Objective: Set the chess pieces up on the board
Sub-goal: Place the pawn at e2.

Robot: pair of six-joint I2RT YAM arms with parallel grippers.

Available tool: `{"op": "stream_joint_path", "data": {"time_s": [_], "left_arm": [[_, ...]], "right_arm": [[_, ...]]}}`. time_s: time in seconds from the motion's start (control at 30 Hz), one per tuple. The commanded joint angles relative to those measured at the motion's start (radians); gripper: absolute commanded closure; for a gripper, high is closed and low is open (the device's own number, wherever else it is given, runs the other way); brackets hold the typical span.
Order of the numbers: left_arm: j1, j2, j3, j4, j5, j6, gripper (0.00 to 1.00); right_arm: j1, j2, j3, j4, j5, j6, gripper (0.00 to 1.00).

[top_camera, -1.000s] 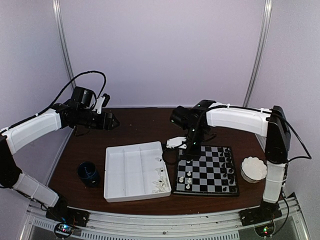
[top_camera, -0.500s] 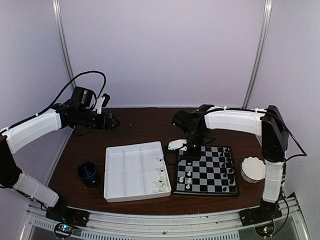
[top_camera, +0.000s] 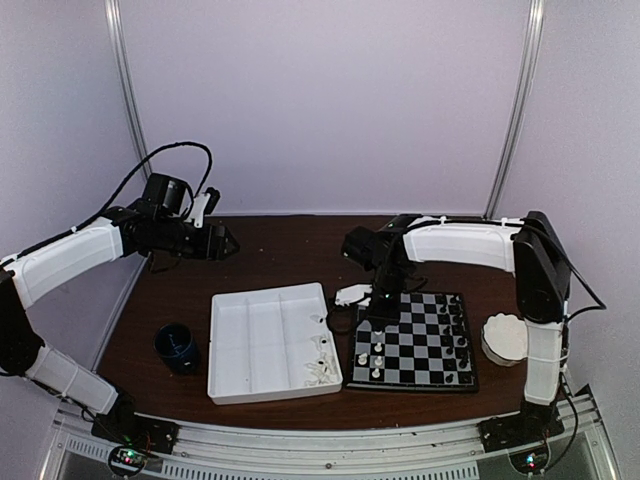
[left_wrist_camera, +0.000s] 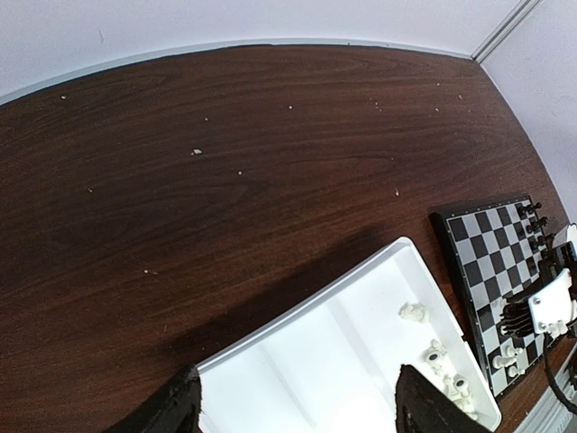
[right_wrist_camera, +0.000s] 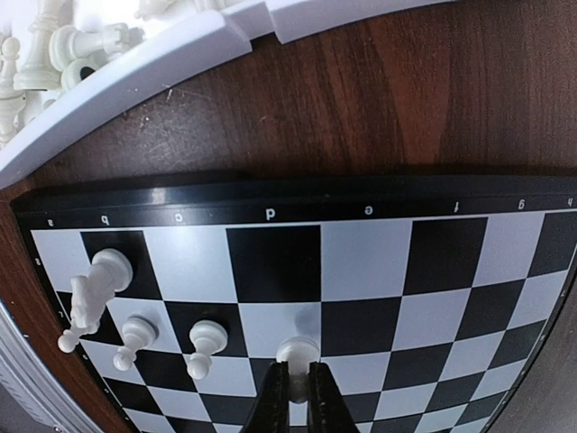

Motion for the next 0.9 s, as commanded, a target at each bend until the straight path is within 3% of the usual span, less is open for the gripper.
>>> {"op": "stream_joint_path", "data": {"time_s": [0.0, 0.33, 0.53, 0.87], "left_arm": [[0.008, 0.009, 0.034, 0.026, 0.006, -0.004, 0.26], [0.008, 0.009, 0.034, 0.026, 0.007, -0.004, 0.26], [0.007, 0.008, 0.034, 0.026, 0.005, -0.002, 0.26], [0.008, 0.012, 0.035, 0.026, 0.014, -0.005, 0.26]], "right_arm": [[-0.002, 0.019, -0.006, -0.004, -0.019, 0.001, 0.96], [0.001, 0.024, -0.022, 0.001, -0.016, 0.001, 0.95], [0.002, 0.008, -0.01, -0.018, -0.018, 0.01, 0.77], [0.025, -0.089, 0.188, -0.127, -0.039, 0.008, 0.71]]}}
